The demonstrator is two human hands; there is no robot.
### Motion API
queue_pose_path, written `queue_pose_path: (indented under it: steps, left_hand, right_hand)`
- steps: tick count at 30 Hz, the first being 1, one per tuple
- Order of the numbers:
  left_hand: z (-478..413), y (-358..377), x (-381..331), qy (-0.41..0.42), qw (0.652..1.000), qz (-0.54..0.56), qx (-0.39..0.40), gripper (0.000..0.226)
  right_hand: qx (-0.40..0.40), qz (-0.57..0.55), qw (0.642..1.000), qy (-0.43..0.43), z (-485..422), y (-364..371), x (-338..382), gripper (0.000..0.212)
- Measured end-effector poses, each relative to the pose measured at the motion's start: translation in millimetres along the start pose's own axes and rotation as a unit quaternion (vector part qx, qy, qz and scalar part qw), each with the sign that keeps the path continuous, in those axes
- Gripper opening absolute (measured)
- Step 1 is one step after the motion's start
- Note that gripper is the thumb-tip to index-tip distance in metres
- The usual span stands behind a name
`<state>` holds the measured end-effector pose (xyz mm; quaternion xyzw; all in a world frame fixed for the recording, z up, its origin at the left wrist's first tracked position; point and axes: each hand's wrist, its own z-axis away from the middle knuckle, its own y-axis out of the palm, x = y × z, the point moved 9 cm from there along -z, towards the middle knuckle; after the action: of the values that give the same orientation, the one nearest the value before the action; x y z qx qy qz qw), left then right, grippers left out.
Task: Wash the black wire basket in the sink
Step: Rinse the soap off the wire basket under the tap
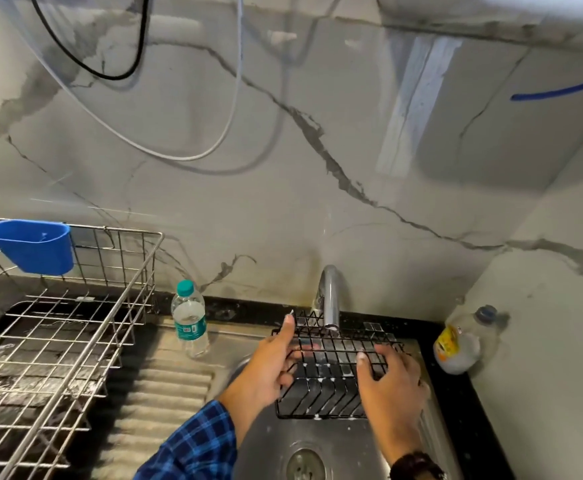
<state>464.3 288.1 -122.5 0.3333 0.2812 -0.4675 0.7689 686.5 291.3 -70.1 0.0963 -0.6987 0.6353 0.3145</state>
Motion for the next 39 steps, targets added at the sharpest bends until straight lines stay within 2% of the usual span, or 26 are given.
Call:
queue_pose_path:
  steps: [4, 11, 16, 19, 21, 24, 29, 33, 39]
  left_hand:
    - [0.4, 2.5, -2.7, -0.012, 1.0, 0.013, -0.015, 0.053]
    - [-21.8, 2.1, 31.9, -0.082, 0.993, 0.079, -0.02, 0.074]
    - [-11.1, 9.2, 24.2, -0.079, 0.992, 0.102, -0.012, 0.054]
    - [-9.4, 15.6, 15.7, -0.061, 0.995, 0.077, 0.0, 0.053]
    - [-9.6, 19.9, 13.5, -0.054, 0.996, 0.074, 0.005, 0.056]
    - [-11.3, 22.9, 15.9, -0.053, 0.995, 0.08, 0.005, 0.057]
    - [-10.9, 24.7, 11.5, -0.03, 0.997, 0.065, 0.006, 0.056]
    - [-8.2, 32.2, -5.0, 0.013, 0.998, 0.064, 0.012, 0.058]
    - [-0.1, 34.0, -8.3, 0.08, 0.995, 0.044, 0.029, 0.054]
  right_hand:
    - [-0.011, 0.029, 0.999, -0.019, -2.6, -8.4, 6.8, 0.051]
    - [0.005, 0.143, 0.989, -0.047, -5.2, -14.7, 23.4, 0.062]
    - [0.033, 0.222, 0.973, -0.058, -7.0, -19.1, 27.6, 0.064]
    - [0.095, 0.163, 0.967, -0.169, 3.4, -0.5, 46.8, 0.053]
    - [0.126, 0.129, 0.948, -0.263, 23.5, 14.7, 65.5, 0.048]
    - [0.079, 0.103, 0.945, -0.299, 30.3, 18.5, 70.3, 0.05]
    - [-0.002, 0.127, 0.931, -0.342, 26.3, 6.2, 75.8, 0.035]
    - [0.0, 0.123, 0.942, -0.312, 26.7, 2.9, 86.4, 0.024]
    - [-0.007, 0.027, 0.977, -0.212, 19.7, 6.2, 91.9, 0.018]
